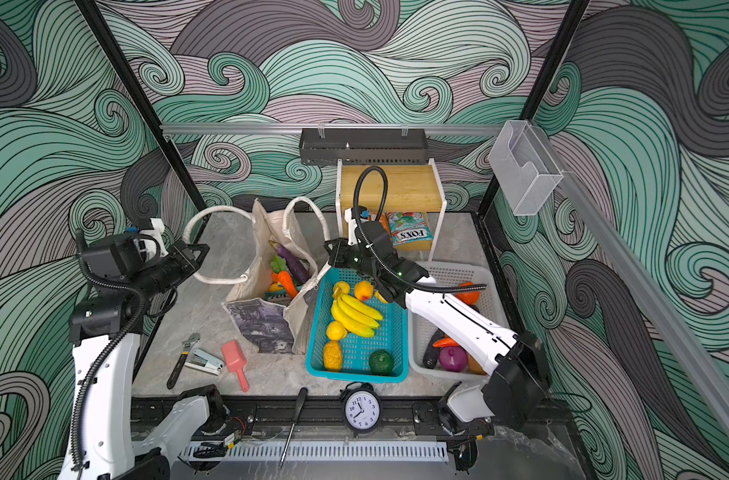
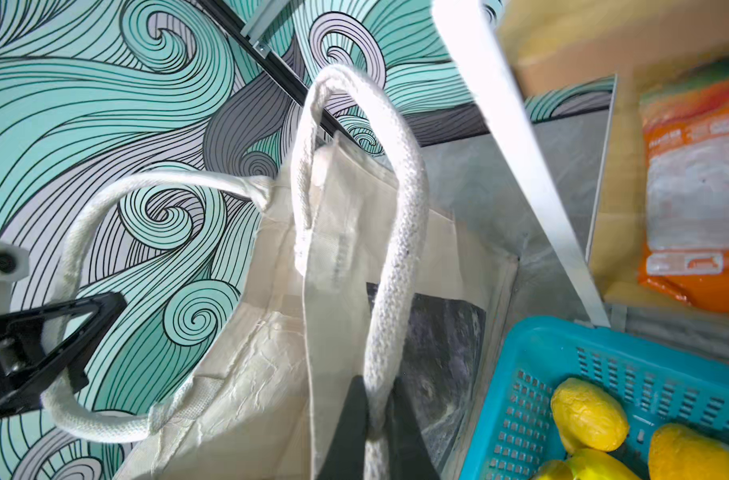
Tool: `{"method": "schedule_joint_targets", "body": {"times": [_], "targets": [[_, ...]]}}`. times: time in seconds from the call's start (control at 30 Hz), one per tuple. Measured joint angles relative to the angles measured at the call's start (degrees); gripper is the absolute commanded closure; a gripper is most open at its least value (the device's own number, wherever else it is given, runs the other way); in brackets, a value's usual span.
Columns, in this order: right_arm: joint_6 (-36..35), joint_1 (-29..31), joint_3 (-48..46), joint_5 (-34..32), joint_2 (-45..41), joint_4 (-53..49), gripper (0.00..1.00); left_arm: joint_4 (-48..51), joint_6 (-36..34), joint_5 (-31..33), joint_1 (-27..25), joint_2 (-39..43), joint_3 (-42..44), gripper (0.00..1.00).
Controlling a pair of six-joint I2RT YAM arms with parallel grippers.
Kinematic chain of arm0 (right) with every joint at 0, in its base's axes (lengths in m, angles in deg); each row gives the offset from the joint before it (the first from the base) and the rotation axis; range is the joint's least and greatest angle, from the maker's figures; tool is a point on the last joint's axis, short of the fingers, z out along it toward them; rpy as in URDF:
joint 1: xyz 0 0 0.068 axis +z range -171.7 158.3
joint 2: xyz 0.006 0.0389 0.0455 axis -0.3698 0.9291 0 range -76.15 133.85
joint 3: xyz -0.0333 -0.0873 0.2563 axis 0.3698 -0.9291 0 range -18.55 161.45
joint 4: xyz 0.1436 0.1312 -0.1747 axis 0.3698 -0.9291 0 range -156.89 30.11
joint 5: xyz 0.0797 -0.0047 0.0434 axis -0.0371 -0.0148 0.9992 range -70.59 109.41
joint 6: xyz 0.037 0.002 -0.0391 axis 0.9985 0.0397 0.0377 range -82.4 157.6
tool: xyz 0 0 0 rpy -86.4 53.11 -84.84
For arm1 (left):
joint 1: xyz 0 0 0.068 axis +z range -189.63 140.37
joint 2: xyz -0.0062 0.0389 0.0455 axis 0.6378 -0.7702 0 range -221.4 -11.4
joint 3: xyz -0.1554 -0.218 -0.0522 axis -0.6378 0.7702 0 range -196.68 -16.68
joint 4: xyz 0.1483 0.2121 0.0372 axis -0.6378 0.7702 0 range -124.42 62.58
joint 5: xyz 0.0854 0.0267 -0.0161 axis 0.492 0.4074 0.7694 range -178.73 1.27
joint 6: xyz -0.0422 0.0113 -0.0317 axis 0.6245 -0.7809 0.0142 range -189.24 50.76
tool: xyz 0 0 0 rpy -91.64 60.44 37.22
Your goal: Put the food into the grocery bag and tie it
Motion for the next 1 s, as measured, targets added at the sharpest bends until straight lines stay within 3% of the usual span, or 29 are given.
{"method": "schedule_joint_targets", "body": {"times": [0.57, 0.73, 1.0], "targets": [[-21.7, 3.7, 10.2, 15.5, 6.6, -2.5, 1.00, 5.4, -4.5, 4.0, -11.1, -12.2, -13.6, 1.00], [-22.8, 4.4, 12.2, 16.5, 9.2, -2.6, 1.00, 7.1, -6.1, 6.4, -16.0, -16.8, -18.3, 1.00], [-18.8, 4.7, 15.1, 14.7, 13.6, -0.5, 1.00, 10.3, -9.3, 12.9, -28.7, -18.7, -19.8, 1.00]]}}
